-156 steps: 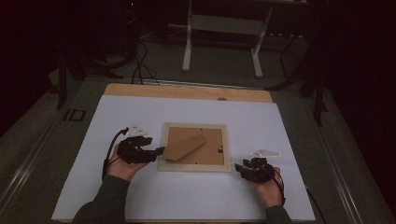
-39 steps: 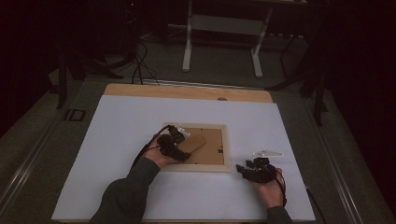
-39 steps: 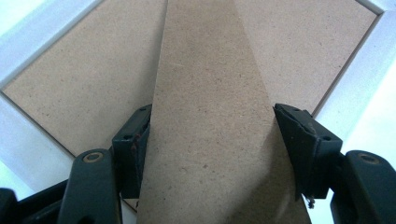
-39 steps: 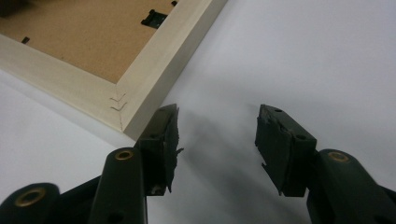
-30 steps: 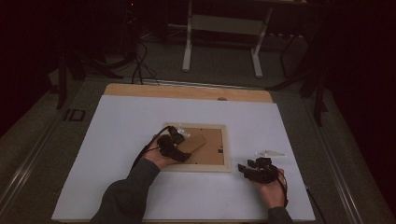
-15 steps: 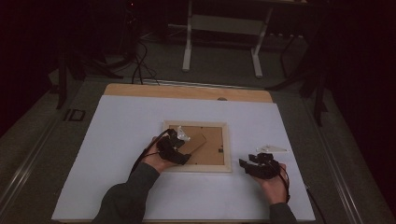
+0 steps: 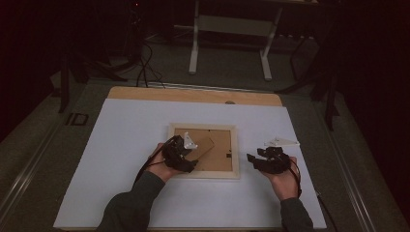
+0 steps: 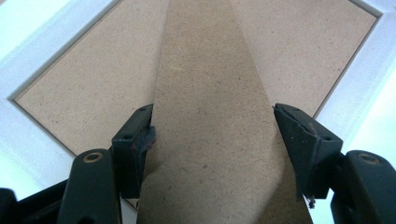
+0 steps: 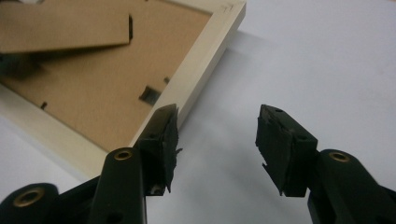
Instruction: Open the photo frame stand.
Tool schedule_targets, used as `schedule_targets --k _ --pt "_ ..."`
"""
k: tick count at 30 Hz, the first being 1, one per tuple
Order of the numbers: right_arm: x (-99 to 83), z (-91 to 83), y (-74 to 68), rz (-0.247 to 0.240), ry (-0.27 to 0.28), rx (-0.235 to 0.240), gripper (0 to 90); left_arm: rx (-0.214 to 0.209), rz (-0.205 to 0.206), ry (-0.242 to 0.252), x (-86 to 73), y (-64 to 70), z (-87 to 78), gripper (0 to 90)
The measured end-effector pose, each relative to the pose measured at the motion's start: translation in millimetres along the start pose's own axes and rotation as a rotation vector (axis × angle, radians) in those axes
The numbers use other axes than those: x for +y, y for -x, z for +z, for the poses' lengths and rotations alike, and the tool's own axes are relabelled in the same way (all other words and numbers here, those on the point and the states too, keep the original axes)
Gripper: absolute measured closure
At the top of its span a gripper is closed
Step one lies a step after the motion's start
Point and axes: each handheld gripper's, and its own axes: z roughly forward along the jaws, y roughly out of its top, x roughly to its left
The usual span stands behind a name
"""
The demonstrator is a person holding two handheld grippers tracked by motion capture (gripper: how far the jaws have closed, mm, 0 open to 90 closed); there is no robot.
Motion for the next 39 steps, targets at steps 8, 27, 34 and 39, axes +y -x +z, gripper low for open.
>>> schedule_targets --k 8,27,34,39 --pt "18.1 -1.8 5.3 -0.021 0.005 -0.007 47.8 0.025 0.016 0.019 -0.1 4.9 -3.8 35.5" --pt "51.3 12.4 3.3 -0.119 -0.007 0.002 47.4 0.075 0.047 0.064 -5.2 13.9 -7.6 35.6" --pt "58.7 21.7 1.3 -0.132 -0.015 0.005 47.4 0.086 0.057 0.072 -6.1 16.0 -9.0 35.6" --pt "62.3 27.7 -0.4 -0.134 -0.021 0.006 47.3 0.095 0.062 0.08 -6.8 17.9 -9.5 35.5"
